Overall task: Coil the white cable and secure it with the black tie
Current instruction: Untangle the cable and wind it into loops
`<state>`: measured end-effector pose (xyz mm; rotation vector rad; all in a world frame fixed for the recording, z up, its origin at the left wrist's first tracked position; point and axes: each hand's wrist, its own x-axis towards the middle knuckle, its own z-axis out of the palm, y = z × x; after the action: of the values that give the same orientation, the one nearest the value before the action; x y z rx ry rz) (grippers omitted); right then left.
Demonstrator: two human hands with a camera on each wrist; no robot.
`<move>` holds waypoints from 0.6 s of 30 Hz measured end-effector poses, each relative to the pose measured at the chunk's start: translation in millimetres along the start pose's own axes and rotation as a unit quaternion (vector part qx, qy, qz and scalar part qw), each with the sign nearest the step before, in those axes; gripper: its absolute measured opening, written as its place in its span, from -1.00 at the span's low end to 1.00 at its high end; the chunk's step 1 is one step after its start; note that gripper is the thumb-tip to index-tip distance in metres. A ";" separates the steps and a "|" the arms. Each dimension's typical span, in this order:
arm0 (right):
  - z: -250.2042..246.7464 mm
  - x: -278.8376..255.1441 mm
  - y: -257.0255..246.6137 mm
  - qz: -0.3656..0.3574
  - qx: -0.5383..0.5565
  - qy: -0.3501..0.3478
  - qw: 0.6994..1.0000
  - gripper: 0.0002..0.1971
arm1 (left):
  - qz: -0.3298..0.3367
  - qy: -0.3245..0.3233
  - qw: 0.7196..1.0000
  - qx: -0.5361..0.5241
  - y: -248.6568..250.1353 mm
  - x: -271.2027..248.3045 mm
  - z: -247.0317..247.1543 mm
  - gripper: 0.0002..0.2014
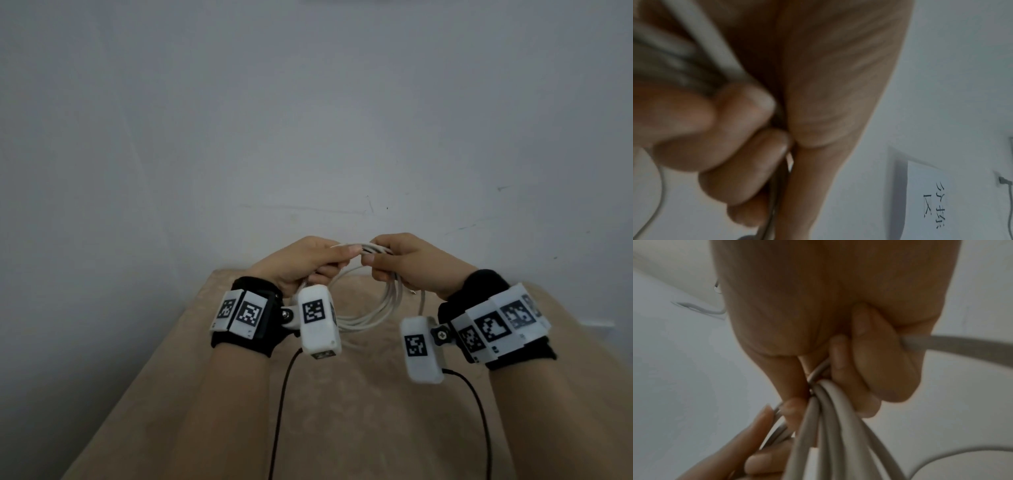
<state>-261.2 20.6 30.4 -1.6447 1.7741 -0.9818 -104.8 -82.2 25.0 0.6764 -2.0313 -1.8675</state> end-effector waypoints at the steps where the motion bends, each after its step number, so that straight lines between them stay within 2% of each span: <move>1: -0.2 0.3 0.1 -0.010 -0.003 0.008 1.000 -0.80 | 0.008 0.000 1.000 -0.005 -0.8 0.7 -0.3 -0.69; 5: -0.6 3.4 2.1 -0.055 0.010 0.098 0.994 -0.75 | 0.045 0.027 0.998 -0.039 -0.5 3.0 -0.4 -0.61; 9: -2.3 4.6 2.8 -0.075 0.102 0.199 0.972 -0.86 | 0.083 0.091 0.985 -0.122 5.1 7.8 -0.3 -0.56; 13: -7.9 5.9 4.8 -0.053 0.205 0.264 0.941 -0.78 | 0.117 0.169 0.957 -0.205 5.0 8.9 -6.0 -0.54; 18: -12.5 4.0 11.5 -0.042 0.227 0.297 0.927 -0.79 | 0.160 0.220 0.912 -0.309 4.0 8.8 -13.7 -0.53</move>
<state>-278.5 18.6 29.2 -1.2025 1.6413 -1.9220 -105.7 -98.3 29.7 0.4864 -1.0995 -1.8030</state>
